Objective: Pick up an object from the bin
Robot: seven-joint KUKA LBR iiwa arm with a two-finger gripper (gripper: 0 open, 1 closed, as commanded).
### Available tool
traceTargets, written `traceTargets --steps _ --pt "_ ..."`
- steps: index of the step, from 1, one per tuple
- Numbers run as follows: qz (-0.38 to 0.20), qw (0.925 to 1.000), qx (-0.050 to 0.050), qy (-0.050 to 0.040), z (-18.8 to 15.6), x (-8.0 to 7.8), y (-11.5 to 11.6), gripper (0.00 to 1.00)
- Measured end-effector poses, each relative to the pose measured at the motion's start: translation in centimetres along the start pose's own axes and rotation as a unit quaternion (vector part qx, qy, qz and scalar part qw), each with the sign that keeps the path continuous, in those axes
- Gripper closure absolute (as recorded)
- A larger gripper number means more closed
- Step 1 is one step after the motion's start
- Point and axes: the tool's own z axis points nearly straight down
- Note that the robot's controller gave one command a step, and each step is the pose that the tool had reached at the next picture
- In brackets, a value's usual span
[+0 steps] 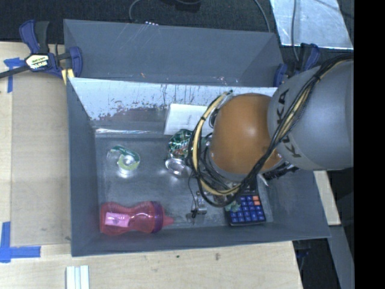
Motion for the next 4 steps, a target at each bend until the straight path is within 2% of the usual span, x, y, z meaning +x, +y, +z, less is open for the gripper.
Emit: traceTargets --steps 1,2,3,4 --pt "0.001 1.0 0.0 -0.0039 -0.4 -0.2 0.0 0.0" --pt "0.0 1.0 0.0 -0.0039 -0.4 -0.2 0.0 0.0" --pt "0.031 0.9995 -0.001 -0.0052 -0.5 -2.0 -4.9 0.0" --pt "0.038 0.9992 0.001 -0.0057 0.2 -4.8 -7.4 0.0"
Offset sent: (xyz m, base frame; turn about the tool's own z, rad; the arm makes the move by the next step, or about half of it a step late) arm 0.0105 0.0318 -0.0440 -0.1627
